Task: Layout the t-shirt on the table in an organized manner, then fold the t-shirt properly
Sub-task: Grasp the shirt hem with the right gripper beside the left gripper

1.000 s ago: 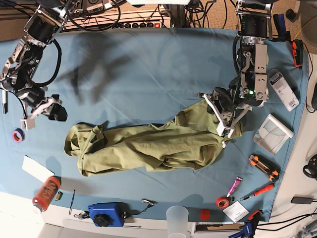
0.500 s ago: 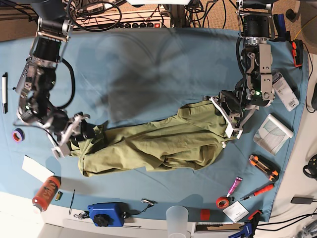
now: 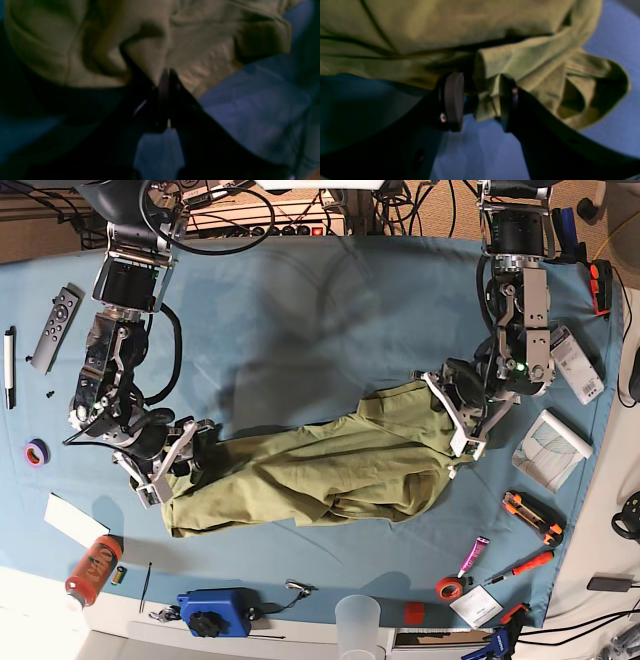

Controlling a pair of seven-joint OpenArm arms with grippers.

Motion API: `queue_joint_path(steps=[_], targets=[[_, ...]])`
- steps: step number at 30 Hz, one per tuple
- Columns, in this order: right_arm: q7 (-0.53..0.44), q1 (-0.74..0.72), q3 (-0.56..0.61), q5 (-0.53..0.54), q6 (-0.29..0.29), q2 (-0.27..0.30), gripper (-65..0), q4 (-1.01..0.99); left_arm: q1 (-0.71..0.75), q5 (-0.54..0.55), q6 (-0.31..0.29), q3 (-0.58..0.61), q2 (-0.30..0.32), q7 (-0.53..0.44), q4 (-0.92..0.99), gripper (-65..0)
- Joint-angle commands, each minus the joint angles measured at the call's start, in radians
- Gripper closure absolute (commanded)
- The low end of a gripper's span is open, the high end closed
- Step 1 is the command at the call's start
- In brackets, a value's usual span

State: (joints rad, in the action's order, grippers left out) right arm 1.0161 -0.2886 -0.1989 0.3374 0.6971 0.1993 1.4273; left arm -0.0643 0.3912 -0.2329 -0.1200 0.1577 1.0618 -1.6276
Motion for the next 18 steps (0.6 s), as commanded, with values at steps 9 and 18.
queue_joint_path(steps=[9, 18], targets=[[-0.050, -0.027, -0.003, -0.021, -0.014, 0.008, -18.1, 0.017, -0.019, 0.037, -0.004, -0.003, 0.003, -0.014, -0.021, 0.0], [-0.068, -0.027, -0.005, -0.077, -0.027, 0.011, 0.0, 0.018, -0.019, 0.036, -0.005, -0.003, 0.003, -0.015, -0.021, 0.0]])
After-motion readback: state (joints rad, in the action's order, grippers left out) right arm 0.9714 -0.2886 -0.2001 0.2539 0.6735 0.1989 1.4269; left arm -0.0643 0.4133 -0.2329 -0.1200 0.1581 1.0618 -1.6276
